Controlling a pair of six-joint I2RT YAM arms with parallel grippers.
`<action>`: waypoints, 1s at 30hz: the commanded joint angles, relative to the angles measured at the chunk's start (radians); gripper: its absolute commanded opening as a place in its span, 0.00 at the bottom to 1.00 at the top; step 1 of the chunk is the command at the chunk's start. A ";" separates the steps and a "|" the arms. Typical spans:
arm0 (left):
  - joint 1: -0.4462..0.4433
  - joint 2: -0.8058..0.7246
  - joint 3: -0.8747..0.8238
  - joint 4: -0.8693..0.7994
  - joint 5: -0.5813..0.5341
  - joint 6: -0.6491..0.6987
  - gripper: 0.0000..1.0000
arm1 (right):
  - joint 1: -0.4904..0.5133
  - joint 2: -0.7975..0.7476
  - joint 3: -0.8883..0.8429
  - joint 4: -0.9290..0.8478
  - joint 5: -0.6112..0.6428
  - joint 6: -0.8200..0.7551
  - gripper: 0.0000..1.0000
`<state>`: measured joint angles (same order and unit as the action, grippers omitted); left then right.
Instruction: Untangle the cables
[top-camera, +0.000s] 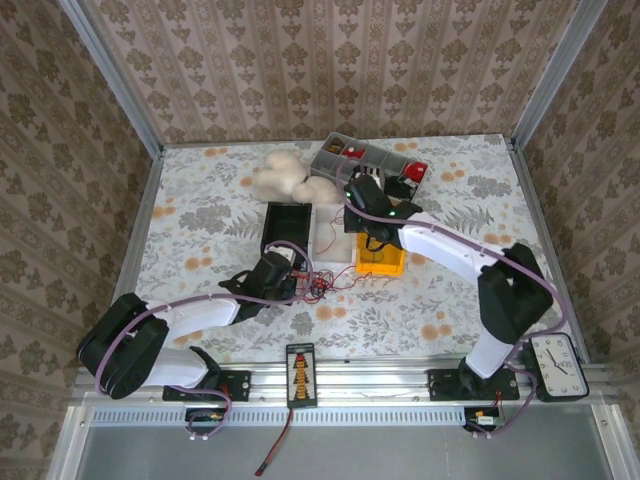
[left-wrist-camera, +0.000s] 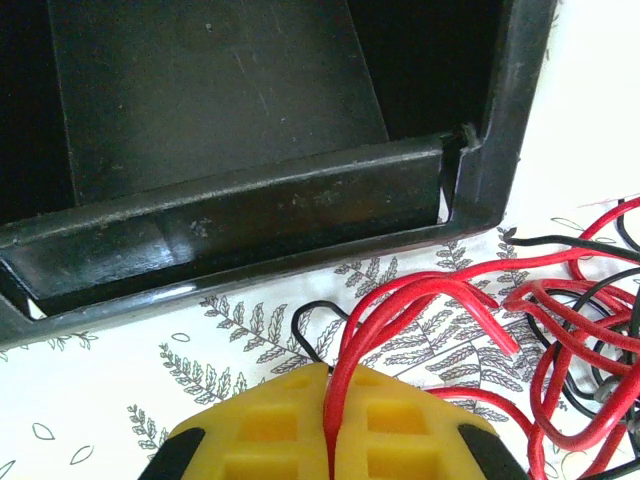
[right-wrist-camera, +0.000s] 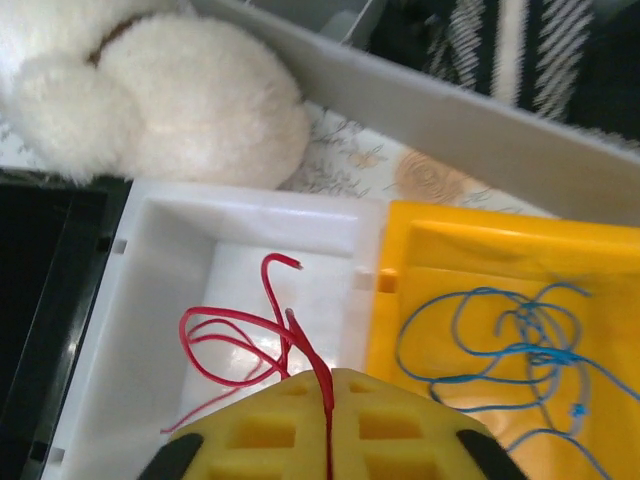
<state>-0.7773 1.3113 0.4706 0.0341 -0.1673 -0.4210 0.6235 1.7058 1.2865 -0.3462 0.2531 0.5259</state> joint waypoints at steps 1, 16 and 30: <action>0.008 -0.014 0.001 -0.025 0.002 0.019 0.00 | 0.017 0.042 0.068 -0.026 -0.044 0.009 0.37; 0.002 0.065 0.041 -0.071 -0.053 -0.007 0.00 | 0.151 -0.126 -0.217 -0.002 -0.049 -0.030 0.56; -0.049 0.114 0.068 -0.126 -0.106 -0.018 0.00 | 0.190 -0.128 -0.324 -0.068 -0.007 0.033 0.57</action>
<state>-0.8177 1.4059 0.5304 -0.0212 -0.2539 -0.4305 0.8162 1.5898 0.9634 -0.3851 0.2249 0.5388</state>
